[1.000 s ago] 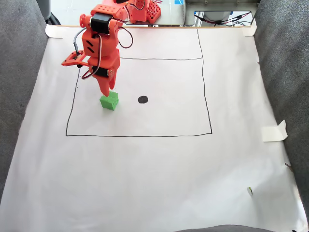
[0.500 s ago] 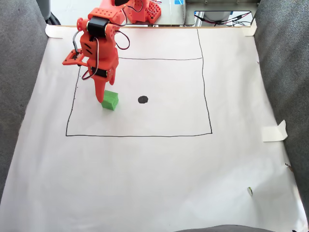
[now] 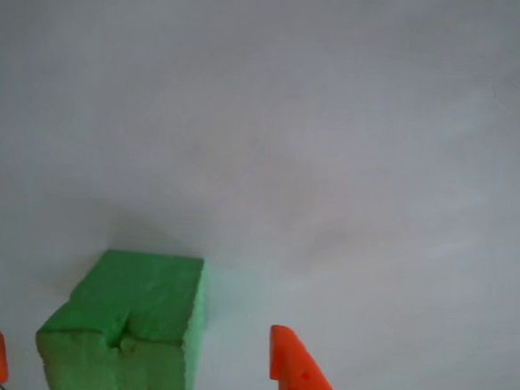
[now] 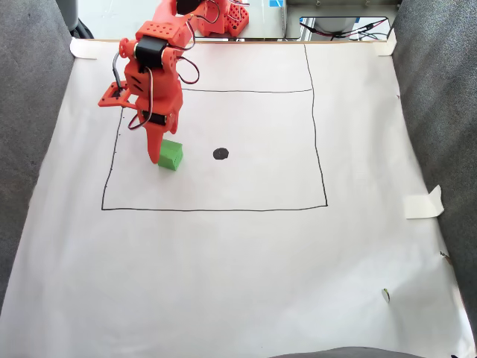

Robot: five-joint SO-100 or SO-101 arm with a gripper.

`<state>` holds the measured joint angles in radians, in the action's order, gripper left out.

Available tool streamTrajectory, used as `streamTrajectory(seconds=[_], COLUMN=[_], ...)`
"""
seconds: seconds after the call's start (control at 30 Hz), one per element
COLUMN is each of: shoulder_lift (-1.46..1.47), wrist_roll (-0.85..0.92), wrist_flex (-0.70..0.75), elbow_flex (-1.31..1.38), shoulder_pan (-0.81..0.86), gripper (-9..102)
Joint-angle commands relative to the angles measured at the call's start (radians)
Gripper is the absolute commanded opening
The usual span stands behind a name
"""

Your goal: Grasp the colored block, Place it on the black dot, and then return the arm to the default position.

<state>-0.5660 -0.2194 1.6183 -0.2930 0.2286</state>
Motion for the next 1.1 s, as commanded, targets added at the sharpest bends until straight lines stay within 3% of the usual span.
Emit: streamTrajectory(seconds=[0.0, 0.4, 0.53, 1.07], shoulder_lift=[-0.020, -0.003, 0.012, -0.009], wrist_roll=[-0.012, 0.014, 0.015, 0.028], wrist_flex=[-0.008, -0.052, -0.061, -0.107], elbow_flex=[0.026, 0.000, -0.002, -0.015], shoulder_pan=[-0.002, -0.032, -0.035, -0.006], gripper=[35, 31, 21, 0])
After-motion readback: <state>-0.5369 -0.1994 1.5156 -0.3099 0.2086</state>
